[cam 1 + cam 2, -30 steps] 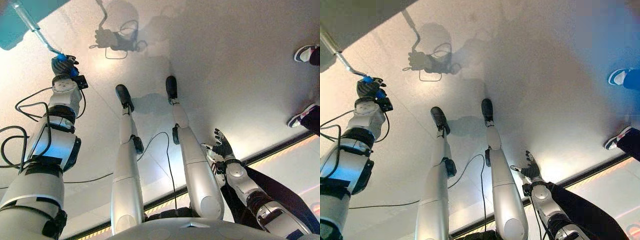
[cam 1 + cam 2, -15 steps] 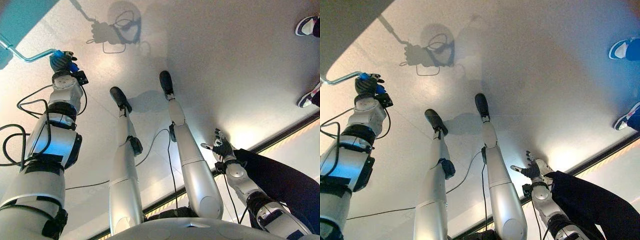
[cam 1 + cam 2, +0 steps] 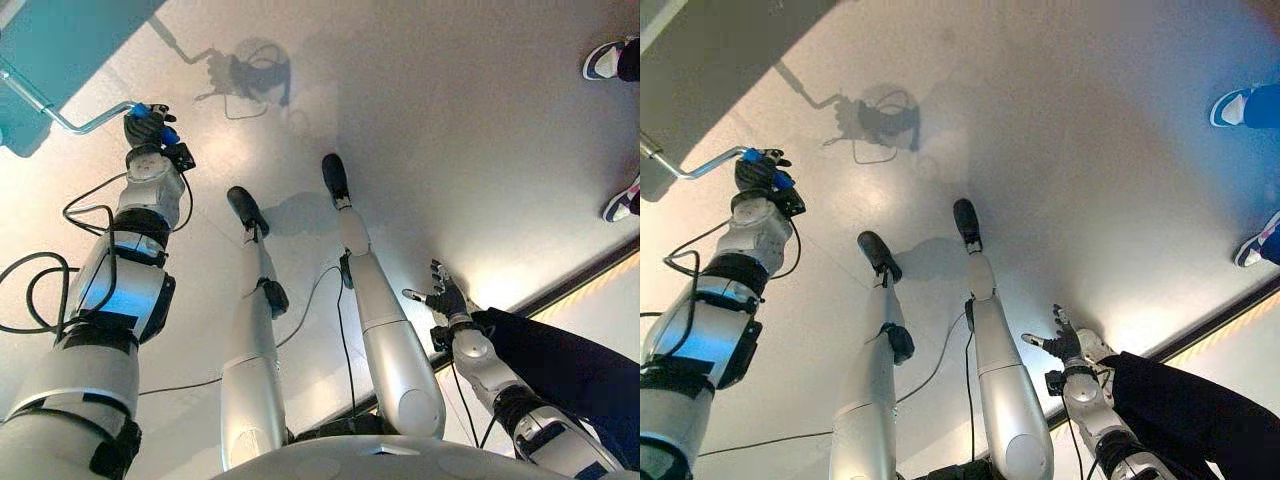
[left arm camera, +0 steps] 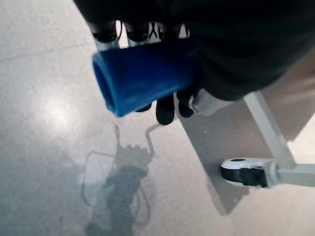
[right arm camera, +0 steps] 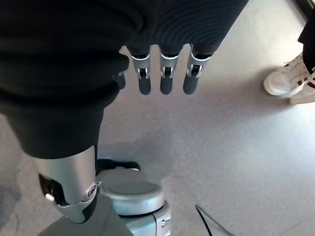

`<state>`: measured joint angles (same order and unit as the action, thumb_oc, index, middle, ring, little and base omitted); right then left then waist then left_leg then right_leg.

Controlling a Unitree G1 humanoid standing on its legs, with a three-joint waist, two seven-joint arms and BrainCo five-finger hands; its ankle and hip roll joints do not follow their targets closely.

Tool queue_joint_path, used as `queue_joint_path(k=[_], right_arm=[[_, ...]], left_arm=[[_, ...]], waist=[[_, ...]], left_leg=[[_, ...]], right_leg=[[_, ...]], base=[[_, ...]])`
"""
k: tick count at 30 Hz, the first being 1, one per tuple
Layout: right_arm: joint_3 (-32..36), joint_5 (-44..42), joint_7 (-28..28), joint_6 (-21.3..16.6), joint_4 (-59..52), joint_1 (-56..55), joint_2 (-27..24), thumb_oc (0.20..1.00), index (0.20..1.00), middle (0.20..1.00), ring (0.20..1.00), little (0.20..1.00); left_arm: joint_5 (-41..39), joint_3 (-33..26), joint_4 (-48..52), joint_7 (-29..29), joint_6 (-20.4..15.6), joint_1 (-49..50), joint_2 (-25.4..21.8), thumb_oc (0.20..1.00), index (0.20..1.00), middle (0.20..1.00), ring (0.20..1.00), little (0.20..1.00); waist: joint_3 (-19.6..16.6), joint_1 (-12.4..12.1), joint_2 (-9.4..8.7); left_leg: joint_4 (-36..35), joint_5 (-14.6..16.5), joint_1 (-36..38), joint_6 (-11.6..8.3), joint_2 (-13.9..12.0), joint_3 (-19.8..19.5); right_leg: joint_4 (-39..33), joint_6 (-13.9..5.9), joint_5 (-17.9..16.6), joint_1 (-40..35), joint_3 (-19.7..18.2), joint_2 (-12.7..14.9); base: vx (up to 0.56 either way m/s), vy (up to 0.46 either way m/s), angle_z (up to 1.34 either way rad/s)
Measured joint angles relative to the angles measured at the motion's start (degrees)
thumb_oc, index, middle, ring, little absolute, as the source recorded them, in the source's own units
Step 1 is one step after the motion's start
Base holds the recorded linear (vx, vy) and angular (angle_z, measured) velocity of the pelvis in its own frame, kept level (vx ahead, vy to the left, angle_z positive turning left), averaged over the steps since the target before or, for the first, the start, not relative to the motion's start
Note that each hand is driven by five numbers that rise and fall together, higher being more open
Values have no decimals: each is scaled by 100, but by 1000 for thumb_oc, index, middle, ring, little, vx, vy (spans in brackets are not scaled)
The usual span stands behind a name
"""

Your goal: Raise the hospital bed

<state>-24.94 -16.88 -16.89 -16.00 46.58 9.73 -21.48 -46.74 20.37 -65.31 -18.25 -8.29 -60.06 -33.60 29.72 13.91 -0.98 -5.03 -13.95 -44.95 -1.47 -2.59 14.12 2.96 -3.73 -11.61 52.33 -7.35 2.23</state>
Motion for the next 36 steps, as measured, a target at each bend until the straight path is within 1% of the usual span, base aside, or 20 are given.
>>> queue_joint_path(k=[2,6,7,9,12,14,15,17,18,24,25,26,27,28,29,30,34,36], right_arm=[[4,2,1,0,49,-47,-3,1000,1000,1000,1000,1000],[3,2,1,0,140,-63,5,1000,1000,1000,1000,1000],[6,2,1,0,165,-76,-11,1000,1000,1000,1000,1000],[30,3,2,1,170,-73,-9,1000,1000,1000,1000,1000],[63,3,2,4,205,-77,-4,1000,1000,1000,1000,1000],[53,3,2,5,280,-113,-8,1000,1000,1000,1000,1000],[72,10,5,8,360,-102,-10,1000,1000,1000,1000,1000],[66,67,6,15,395,-115,-12,1000,1000,1000,1000,1000],[74,83,6,19,408,-113,-17,1000,1000,1000,1000,1000],[133,132,36,100,621,-110,-23,1000,1000,1000,1000,1000],[128,152,39,121,623,-119,-23,1000,1000,1000,1000,1000],[180,162,46,127,629,-121,-30,1000,1000,1000,1000,1000],[178,165,47,127,627,-122,-28,1000,1000,1000,1000,1000],[191,168,54,130,627,-122,-30,1000,1000,1000,1000,1000],[182,169,55,134,632,-126,-30,1000,1000,1000,1000,1000],[195,169,64,137,630,-124,-29,1000,1000,1000,1000,1000],[204,173,95,167,642,-132,-34,1000,1000,1000,1000,1000],[206,173,97,170,642,-132,-35,1000,1000,1000,1000,1000]], left_arm=[[-26,115,113,61,-1,49,82,200,200,200,200,200],[-140,322,388,143,-4,221,123,200,200,200,200,200],[-148,362,524,195,-3,266,158,200,200,200,200,200],[-152,435,620,248,-3,313,157,200,200,200,200,200],[-181,431,878,258,-4,465,158,200,200,200,200,200],[-233,440,1266,260,-25,661,173,200,200,200,200,200],[-238,438,1393,294,-55,734,196,200,200,200,200,200],[-243,437,1641,319,-152,902,190,200,200,200,200,200],[-254,425,1766,343,-177,975,188,200,200,200,200,200],[-352,423,2232,368,-277,1308,157,200,200,200,200,200],[-353,422,2263,368,-277,1346,146,200,200,200,200,200],[-353,410,2336,366,-289,1421,126,200,200,200,200,200],[-353,408,2365,367,-308,1452,112,200,200,200,200,200],[-353,386,2439,368,-361,1532,86,200,200,200,200,200],[-353,378,2470,368,-377,1550,86,200,200,200,200,200],[-353,352,2514,370,-398,1599,87,200,200,200,200,200],[-352,304,2626,373,-503,1722,70,200,200,200,200,200],[-352,304,2650,380,-527,1785,20,200,200,200,200,200]], waist=[[0,-101,1],[4,-179,25],[5,-232,66],[12,-275,80],[24,-287,126],[21,-344,161],[27,-436,192],[32,-436,235],[33,-519,244],[38,-554,257],[38,-518,258],[38,-563,258],[38,-538,258],[39,-599,260],[39,-571,260],[40,-641,262],[42,-718,264],[42,-719,264]], left_leg=[[0,-2,119,1,-4,-11],[-1,-14,322,14,6,-113],[-1,3,370,-7,14,-187],[-1,-5,414,2,29,-242],[-2,-18,504,21,65,-364],[-1,-20,586,24,62,-425],[-3,-21,623,26,73,-482],[-2,-24,665,27,73,-530],[-2,-23,687,29,75,-580],[-2,-30,833,37,93,-823],[-1,-28,859,34,89,-832],[-2,-27,883,32,90,-864],[-2,-26,893,29,88,-872],[-2,-26,903,30,90,-948],[-1,-26,904,30,86,-962],[-2,-27,902,28,80,-986],[-2,-25,917,26,83,-1105],[-2,-24,918,22,81,-1137]], right_leg=[[-3,1,0,-131,15,2],[-4,1,7,-392,125,29],[1,2,27,-460,182,43],[19,2,27,-528,229,87],[79,-13,63,-644,323,116],[87,-21,90,-748,373,122],[86,-19,101,-819,416,137],[89,-26,135,-890,489,169],[87,-28,138,-933,517,181],[68,-17,212,-1213,773,208],[67,-21,230,-1248,794,208],[66,-26,249,-1297,822,209],[65,-24,255,-1312,833,208],[64,-16,265,-1344,882,210],[62,-12,271,-1354,904,209],[57,-9,278,-1379,951,212],[-42,-6,280,-1484,1034,207],[-65,-3,282,-1533,1108,211]], base=[[-13,-5,2],[-20,3,10],[-11,34,13],[-7,37,12],[-13,9,15],[-11,22,13],[-12,42,16],[-9,49,16],[-4,45,10],[-2,30,16],[2,46,15],[5,32,10],[3,32,11],[9,23,9],[9,32,12],[11,41,11],[5,36,9],[9,28,13]])
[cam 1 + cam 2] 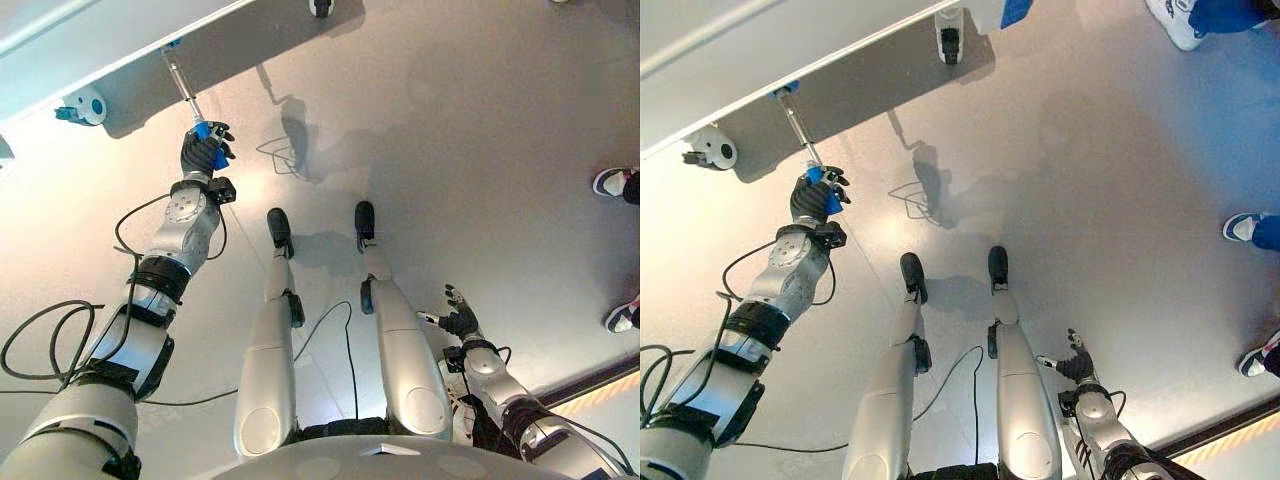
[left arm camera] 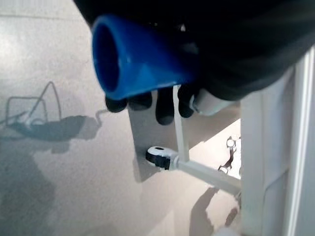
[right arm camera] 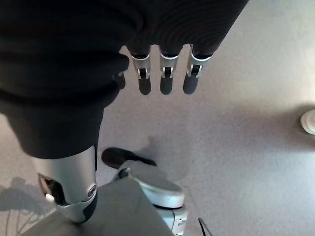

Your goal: Raise the hospital bed

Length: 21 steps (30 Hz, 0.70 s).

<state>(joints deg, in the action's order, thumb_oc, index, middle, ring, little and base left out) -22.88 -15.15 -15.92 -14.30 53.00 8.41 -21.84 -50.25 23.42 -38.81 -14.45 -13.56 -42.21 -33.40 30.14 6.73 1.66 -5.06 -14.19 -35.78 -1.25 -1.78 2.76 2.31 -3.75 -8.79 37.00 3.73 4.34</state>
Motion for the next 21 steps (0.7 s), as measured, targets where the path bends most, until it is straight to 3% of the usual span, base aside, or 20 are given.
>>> queue_joint_path(k=[10,21], right_arm=[[2,0,42,6,54,0,-22,1000,1000,1000,1000,1000],[-29,-10,72,5,119,5,-48,1000,1000,1000,1000,1000]], left_arm=[[1,-254,-136,39,-32,239,-342,200,200,200,200,200],[407,-229,-1670,222,28,-408,-309,200,200,200,200,200]], waist=[[0,-124,-5],[-9,27,-35]], left_leg=[[1,-8,-46,6,21,-208],[2,-13,-190,-29,20,-446]], right_leg=[[-208,14,-7,-177,200,2],[-408,0,20,-249,324,-29]], base=[[10,29,11],[11,8,9]])
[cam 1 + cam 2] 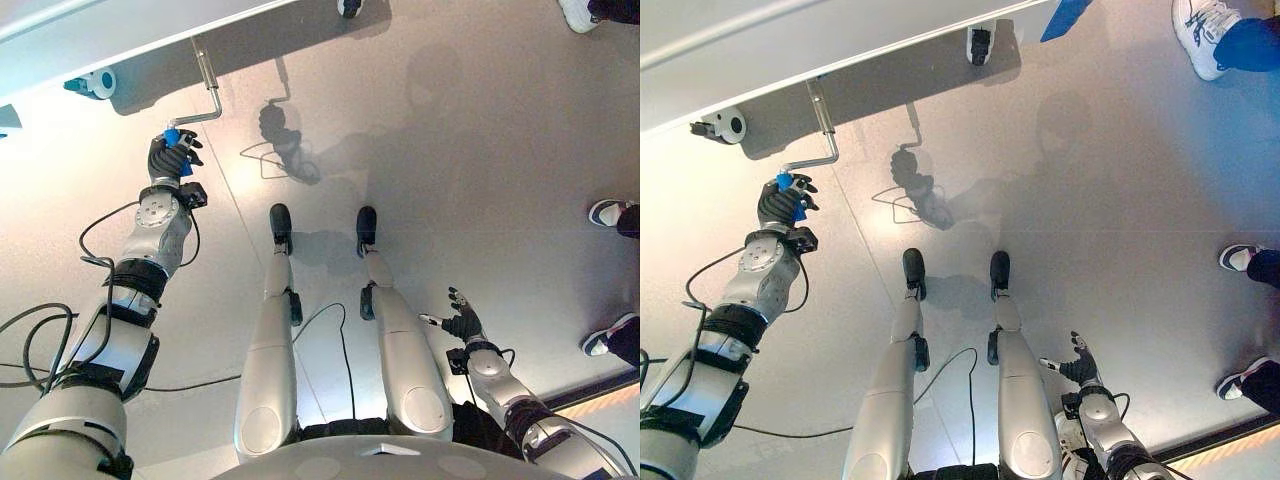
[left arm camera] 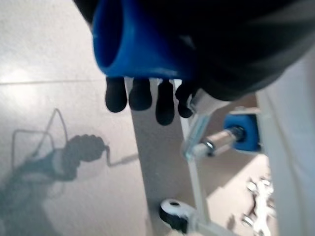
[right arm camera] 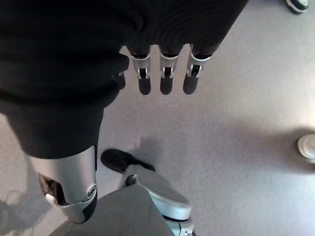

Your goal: Raise the hospital bed

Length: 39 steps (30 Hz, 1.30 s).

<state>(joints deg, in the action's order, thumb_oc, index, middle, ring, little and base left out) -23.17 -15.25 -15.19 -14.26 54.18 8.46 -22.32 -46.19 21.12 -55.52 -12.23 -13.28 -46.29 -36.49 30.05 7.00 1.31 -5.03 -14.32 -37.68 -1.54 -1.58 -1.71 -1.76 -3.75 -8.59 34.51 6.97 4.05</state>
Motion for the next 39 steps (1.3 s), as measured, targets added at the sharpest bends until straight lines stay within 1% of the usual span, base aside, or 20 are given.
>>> queue_joint_path(k=[6,8,12,18,21,23,28,31,36,39], right_arm=[[-22,-14,0,0,-1,-1,-20,1000,1000,1000,1000,1000],[-87,-17,-2,-9,-69,19,-17,1000,1000,1000,1000,1000],[-172,-25,-21,-11,-205,32,-39,1000,1000,1000,1000,1000],[-207,-66,-32,-28,-308,35,-53,1000,1000,1000,1000,1000],[-225,-66,-44,-55,-434,35,-53,1000,1000,1000,1000,1000],[-225,-66,-71,-71,-438,35,-57,1000,1000,1000,1000,1000],[-245,-66,-82,-72,-455,34,-64,1000,1000,1000,1000,1000],[-248,-65,-85,-83,-587,33,-62,1000,1000,1000,1000,1000],[-247,-63,-91,-119,-632,33,-59,1000,1000,1000,1000,1000],[-248,-63,-99,-127,-643,32,-55,1000,1000,1000,1000,1000]], left_arm=[[165,-22,-513,-4,90,-319,-5,200,200,200,200,200],[302,-21,-755,0,131,-476,-25,200,200,200,200,200],[476,-27,-965,-33,177,-728,-73,200,200,200,200,200],[574,-24,-1125,-133,255,-892,-84,200,200,200,200,200],[619,-20,-1208,-183,281,-931,-97,200,200,200,200,200],[672,-17,-1325,-239,292,-1047,-110,200,200,200,200,200],[724,15,-1521,-339,416,-1247,-73,200,200,200,200,200],[807,11,-1648,-426,431,-1244,-73,200,200,200,200,200],[823,-45,-1715,-537,526,-1246,-50,200,200,200,200,200],[819,-161,-1828,-630,577,-1227,-63,200,200,200,200,200]], waist=[[7,34,-25],[-7,113,-76],[8,201,-129],[8,223,-156],[-6,317,-187],[-14,323,-233],[-15,369,-239],[-20,483,-254],[-24,508,-280],[-29,624,-291]], left_leg=[[1,-15,-253,1,2,2],[1,-12,-347,-1,1,8],[2,-25,-582,13,5,83],[1,-23,-714,15,-3,177],[1,-17,-746,12,-3,222],[1,-15,-843,9,-6,323],[2,-21,-967,17,-10,455],[2,-20,-970,18,-12,514],[2,-10,-967,31,-17,739],[2,-8,-958,36,-11,859]], right_leg=[[-13,18,-19,242,2,-1],[-17,19,-17,341,0,-2],[6,12,-39,619,-52,7],[24,11,-49,805,-138,2],[42,7,-49,874,-184,3],[70,-12,-64,1030,-287,3],[72,-6,-117,1220,-416,0],[115,-6,-117,1277,-491,-2],[203,-32,-154,1419,-705,-9],[207,-48,-200,1470,-827,-7]], base=[[12,5,0],[20,15,0],[24,7,-5],[14,3,-6],[10,2,-6],[1,-7,-16],[-4,-11,-9],[-6,-22,-5],[-5,-5,-15],[-9,-19,-10]])
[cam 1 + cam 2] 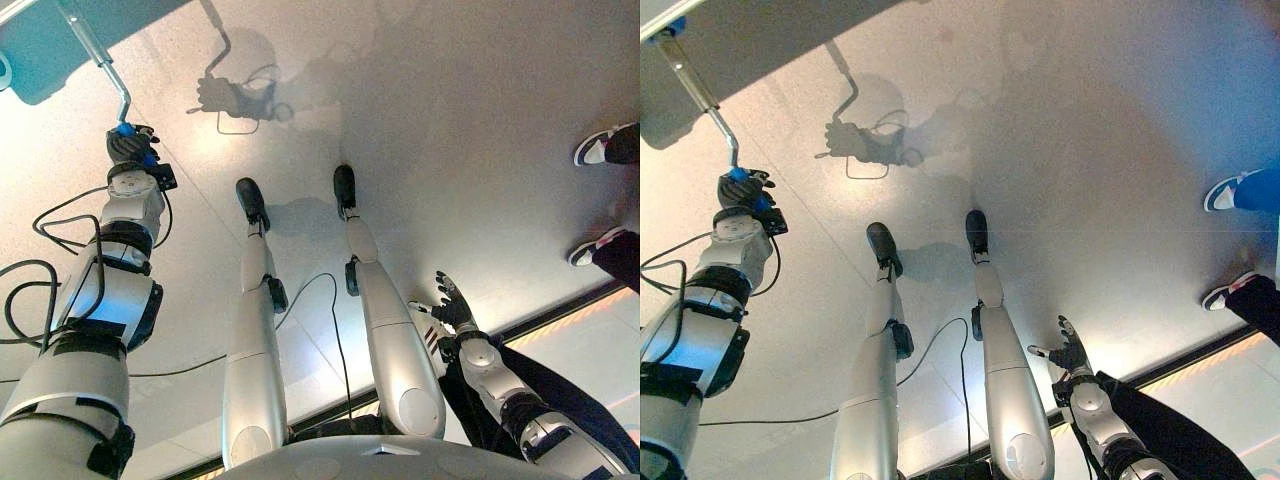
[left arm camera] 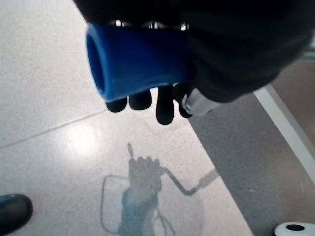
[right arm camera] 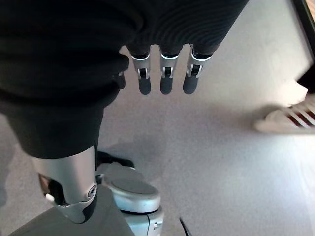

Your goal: Raise the hospital bed

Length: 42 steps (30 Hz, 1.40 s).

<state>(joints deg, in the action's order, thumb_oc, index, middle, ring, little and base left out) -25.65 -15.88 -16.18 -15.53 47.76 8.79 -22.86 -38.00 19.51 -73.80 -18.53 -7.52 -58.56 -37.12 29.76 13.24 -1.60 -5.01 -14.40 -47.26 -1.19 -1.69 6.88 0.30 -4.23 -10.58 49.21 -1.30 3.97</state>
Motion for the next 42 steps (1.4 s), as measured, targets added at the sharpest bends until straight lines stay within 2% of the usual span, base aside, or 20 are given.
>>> queue_joint_path(k=[7,11,13,19,28,42], right_arm=[[6,0,-50,-3,-1,-17,45,1000,1000,1000,1000,1000],[3,2,-55,-4,-12,-17,142,1000,1000,1000,1000,1000],[2,2,-54,-4,-11,-17,205,1000,1000,1000,1000,1000],[1,22,-54,-4,-2,-26,263,1000,1000,1000,1000,1000],[9,70,-24,-4,144,-40,266,1000,1000,1000,1000,1000],[24,64,36,-5,246,-88,258,1000,1000,1000,1000,1000]], left_arm=[[-27,-42,-110,-78,143,3,-24,200,200,200,200,200],[-155,-40,-163,-145,158,18,6,200,200,200,200,200],[-167,-43,-167,-183,167,60,-21,200,200,200,200,200],[-461,-41,-167,-236,168,246,-10,200,200,200,200,200],[-594,22,-161,-250,167,467,104,200,200,200,200,200],[-611,151,-168,-259,164,470,133,200,200,200,200,200]], waist=[[-7,14,-155],[-11,33,-207],[-9,34,-303],[-2,96,-421],[-5,-14,-425],[-7,-30,-424]], left_leg=[[0,27,105,41,13,267],[1,43,187,70,24,358],[1,55,262,88,38,441],[1,69,525,128,99,530],[-1,79,985,134,193,519],[-2,145,973,195,245,637]], right_leg=[[3,-30,-77,34,-278,-7],[19,-40,-89,4,-347,0],[54,-46,-93,-7,-418,6],[96,-77,-111,-218,-461,65],[73,-167,-108,-707,-452,174],[-17,-239,-130,-676,-509,229]], base=[[-1,-16,-12],[-4,-18,-7],[4,-6,-11],[2,-15,-3],[-7,-19,3],[5,4,-2]])
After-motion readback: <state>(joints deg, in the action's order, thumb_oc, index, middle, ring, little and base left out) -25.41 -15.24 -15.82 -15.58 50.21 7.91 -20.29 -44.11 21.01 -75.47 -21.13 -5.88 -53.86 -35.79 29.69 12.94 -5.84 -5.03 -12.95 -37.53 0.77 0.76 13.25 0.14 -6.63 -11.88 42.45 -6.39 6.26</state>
